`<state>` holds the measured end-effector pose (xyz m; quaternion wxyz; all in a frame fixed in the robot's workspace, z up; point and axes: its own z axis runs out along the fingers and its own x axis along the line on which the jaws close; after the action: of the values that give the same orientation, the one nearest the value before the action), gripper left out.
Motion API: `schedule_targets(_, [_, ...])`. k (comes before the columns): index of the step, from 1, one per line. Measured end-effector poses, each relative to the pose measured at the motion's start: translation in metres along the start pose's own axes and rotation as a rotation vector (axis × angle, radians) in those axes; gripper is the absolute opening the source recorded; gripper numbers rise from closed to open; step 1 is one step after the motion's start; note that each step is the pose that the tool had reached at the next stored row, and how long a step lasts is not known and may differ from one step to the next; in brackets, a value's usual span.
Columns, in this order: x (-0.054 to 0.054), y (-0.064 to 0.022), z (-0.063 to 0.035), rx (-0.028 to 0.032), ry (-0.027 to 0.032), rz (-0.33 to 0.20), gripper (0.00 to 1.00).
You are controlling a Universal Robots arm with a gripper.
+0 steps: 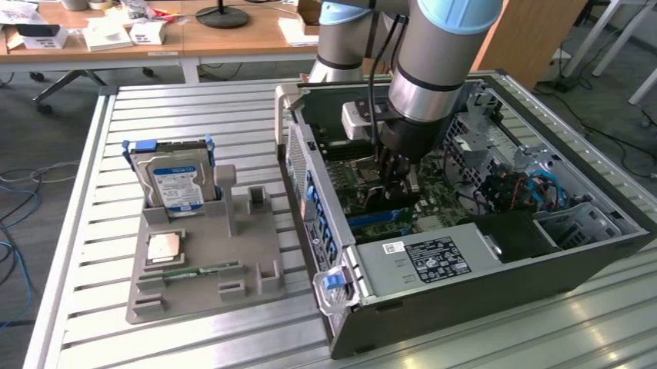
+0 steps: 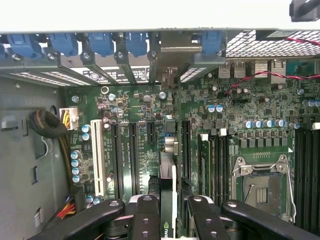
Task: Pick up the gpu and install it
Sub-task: 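Insert the gpu into the slot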
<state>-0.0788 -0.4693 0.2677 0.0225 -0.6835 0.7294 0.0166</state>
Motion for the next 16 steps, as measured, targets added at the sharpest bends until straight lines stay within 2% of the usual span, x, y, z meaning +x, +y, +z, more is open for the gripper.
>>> schedule_targets(16, [0.0,-0.0003,0.0003,-0.0005,0.0,-0.007,0.26])
